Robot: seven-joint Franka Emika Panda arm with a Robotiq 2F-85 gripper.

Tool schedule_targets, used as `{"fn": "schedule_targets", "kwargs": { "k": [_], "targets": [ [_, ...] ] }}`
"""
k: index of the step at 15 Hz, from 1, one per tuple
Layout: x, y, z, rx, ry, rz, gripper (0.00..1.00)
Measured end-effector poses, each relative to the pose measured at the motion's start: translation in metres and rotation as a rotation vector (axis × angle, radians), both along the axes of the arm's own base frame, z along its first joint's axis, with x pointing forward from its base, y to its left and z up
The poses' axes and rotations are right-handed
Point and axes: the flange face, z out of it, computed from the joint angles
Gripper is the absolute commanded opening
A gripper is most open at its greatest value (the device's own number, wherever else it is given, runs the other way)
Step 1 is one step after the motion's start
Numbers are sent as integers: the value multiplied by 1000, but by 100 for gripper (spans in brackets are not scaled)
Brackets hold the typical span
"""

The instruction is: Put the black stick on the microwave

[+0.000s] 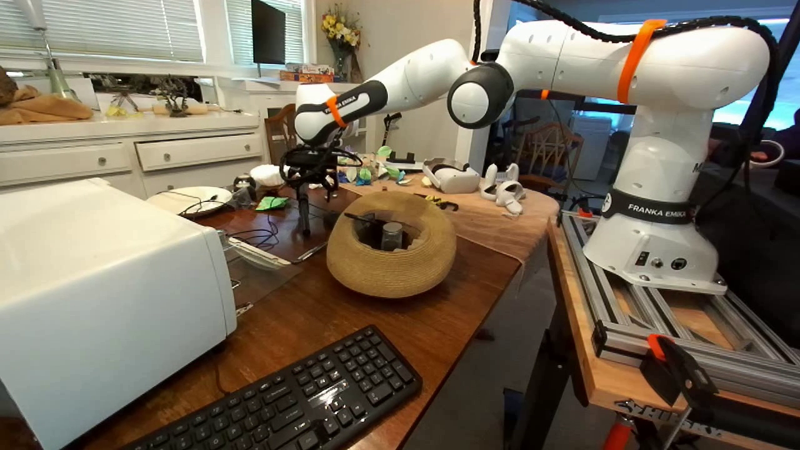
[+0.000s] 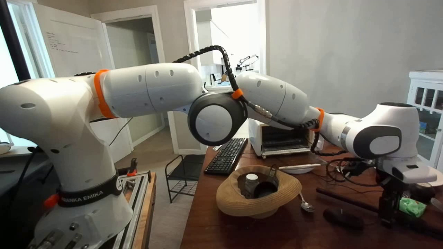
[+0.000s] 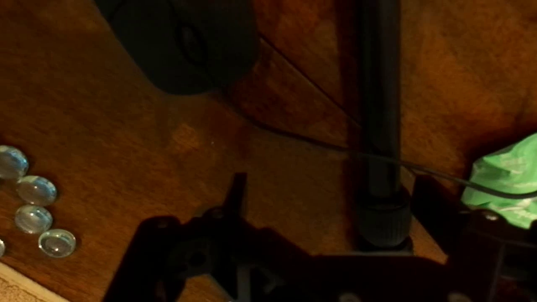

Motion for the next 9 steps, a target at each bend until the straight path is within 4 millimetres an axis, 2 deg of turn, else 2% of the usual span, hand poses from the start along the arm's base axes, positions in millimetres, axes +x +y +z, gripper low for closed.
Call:
{"fn": "schedule_targets", "kwargs": {
  "k": [3,4,5,7,9],
  "targets": [
    [-1,-1,-2,-4,7,36,100],
    [-1,0,-2,-4,7,38,95],
    [-1,0,-2,-4,7,39,74],
    [-1,0,-2,-4,8,39,70],
    [-1,0,-3,-4,9,39,53]
  ]
}}
